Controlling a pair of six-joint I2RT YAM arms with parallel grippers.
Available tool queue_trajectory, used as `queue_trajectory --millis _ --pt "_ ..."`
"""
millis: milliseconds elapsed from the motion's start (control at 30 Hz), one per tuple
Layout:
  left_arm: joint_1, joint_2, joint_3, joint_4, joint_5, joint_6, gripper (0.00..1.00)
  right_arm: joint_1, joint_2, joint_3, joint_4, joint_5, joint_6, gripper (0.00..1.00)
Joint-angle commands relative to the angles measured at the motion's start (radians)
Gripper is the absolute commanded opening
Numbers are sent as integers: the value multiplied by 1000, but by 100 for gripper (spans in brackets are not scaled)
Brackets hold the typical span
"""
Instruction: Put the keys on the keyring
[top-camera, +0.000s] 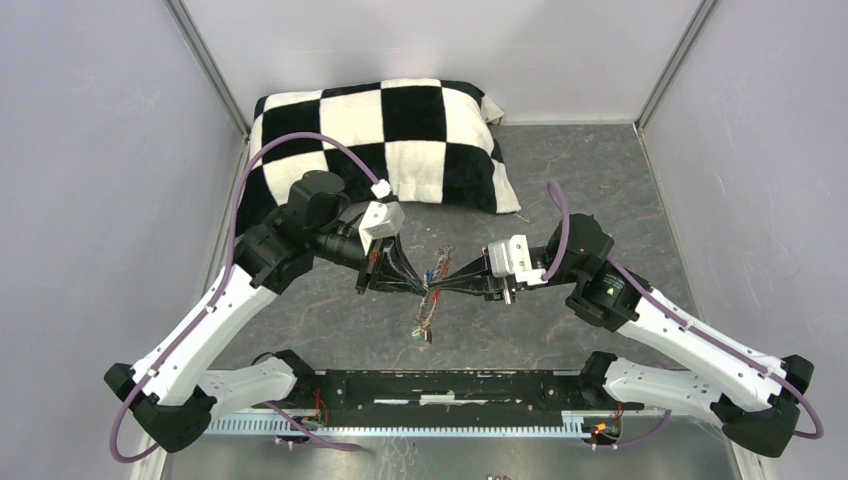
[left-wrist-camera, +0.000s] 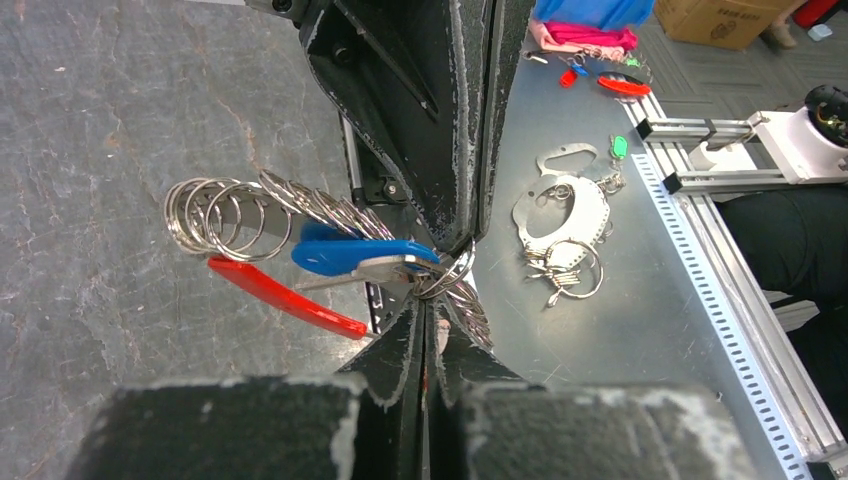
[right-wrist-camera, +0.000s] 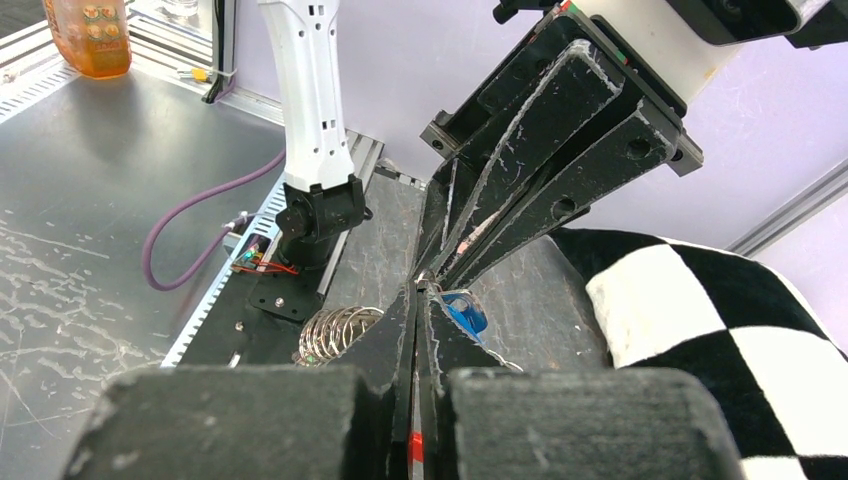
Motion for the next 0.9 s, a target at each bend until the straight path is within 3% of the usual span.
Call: queue_trajectory --millis 0,100,267,433,600,867 --pt "-9 -29 14 68 48 1 2 3 -6 10 15 9 13 0" --pt "-9 -35 3 67 30 -11 3 3 -13 10 12 15 9 0" --pt "-9 -37 4 70 4 -25 21 3 -11 11 13 13 10 1" --pt "-9 -40 0 73 18 -26 24 2 -11 8 25 15 17 0" --pt "-9 -40 -5 90 15 -38 20 2 -9 4 35 9 24 1" --pt "-9 -46 -17 89 -30 -57 27 3 -17 3 39 9 27 1"
